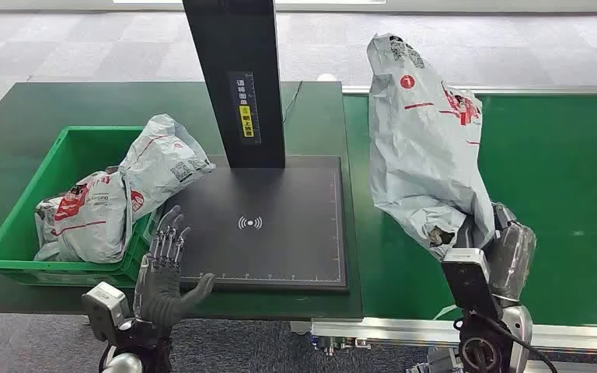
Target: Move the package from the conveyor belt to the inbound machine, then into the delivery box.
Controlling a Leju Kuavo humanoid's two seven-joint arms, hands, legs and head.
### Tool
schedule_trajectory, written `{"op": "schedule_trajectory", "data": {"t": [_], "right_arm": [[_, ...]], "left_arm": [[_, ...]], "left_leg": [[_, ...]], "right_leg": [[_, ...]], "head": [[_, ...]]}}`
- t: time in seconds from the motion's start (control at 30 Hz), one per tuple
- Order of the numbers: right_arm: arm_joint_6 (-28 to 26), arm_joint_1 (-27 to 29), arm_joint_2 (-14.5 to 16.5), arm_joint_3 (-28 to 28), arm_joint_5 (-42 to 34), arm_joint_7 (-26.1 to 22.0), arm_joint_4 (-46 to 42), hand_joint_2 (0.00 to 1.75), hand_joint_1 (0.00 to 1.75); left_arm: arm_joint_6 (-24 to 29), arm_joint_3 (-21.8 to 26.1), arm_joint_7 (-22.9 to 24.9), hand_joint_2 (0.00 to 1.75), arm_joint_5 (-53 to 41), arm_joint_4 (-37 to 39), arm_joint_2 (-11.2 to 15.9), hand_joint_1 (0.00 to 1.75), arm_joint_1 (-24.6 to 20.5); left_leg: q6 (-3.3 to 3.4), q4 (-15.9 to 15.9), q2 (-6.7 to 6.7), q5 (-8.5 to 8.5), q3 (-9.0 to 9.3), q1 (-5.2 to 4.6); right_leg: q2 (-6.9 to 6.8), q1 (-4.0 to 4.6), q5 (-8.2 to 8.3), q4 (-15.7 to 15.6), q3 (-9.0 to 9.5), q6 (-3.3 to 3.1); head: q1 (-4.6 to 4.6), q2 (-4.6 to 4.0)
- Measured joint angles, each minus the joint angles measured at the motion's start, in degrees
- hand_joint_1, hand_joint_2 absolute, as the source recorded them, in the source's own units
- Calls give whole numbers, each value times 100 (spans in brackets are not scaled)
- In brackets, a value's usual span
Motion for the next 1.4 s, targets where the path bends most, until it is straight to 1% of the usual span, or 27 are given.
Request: {"op": "schedule_trajectory", "data": {"t": [0.07,0.1,0.17,0.27,0.4,0.6,0.63,0.73,0.77,0.9,1.4], "right_arm": [[344,-81,-37,152,196,1,27,175,175],[679,-178,-82,330,397,2,75,175,175],[1329,-447,-191,786,776,10,268,175,175],[1990,-937,-301,1499,1027,28,747,175,175],[2392,-1557,-351,2357,1030,62,1564,175,175],[2772,-2130,-385,3158,848,221,2501,175,174],[2813,-2199,-386,3269,829,297,2659,175,139],[2764,-2344,-386,3522,762,486,3083,175,11],[2691,-2369,-386,3564,706,511,3184,175,3],[2414,-2401,-398,3621,511,524,3386,175,3],[2371,-2427,-419,3684,468,526,3579,175,3]], "left_arm": [[-4,1,-25,175,-2,1,-5,0,-28],[-2,2,-49,175,-3,5,-11,0,-60],[23,3,-78,175,-7,16,-21,0,-139],[86,31,-90,175,40,24,-31,0,-243],[115,96,-41,175,110,24,-45,0,-361],[220,185,21,175,146,35,-51,0,-465],[224,201,33,175,154,35,-51,0,-477],[233,227,72,175,154,36,-53,0,-486],[236,230,82,175,142,37,-54,0,-485],[256,232,100,175,107,37,-52,0,-477],[266,234,105,175,103,37,-51,0,-473]], "left_leg": [[0,0,3,0,0,0],[0,0,6,1,1,0],[-1,0,7,3,5,1],[-3,0,7,9,7,2],[-4,0,2,11,8,3],[-4,0,-1,10,4,2],[-3,0,-1,9,4,2],[-3,0,-2,9,4,2],[-3,0,-3,9,4,2],[-4,0,-4,9,5,2],[-4,0,-4,9,6,2]], "right_leg": [[2,0,0,0,0,0],[4,0,1,0,0,0],[4,1,2,0,2,-1],[4,3,5,1,4,-4],[1,4,6,2,3,-5],[1,3,6,2,1,-5],[1,3,6,1,0,-5],[0,2,6,1,0,-5],[1,2,6,1,1,-5],[1,3,6,1,0,-5],[1,3,6,1,0,-5]], "head": [[-1,0],[-1,0],[-1,1],[-1,1],[-1,1],[0,0],[0,0],[-1,0],[-1,1],[-1,0],[-1,0]]}}
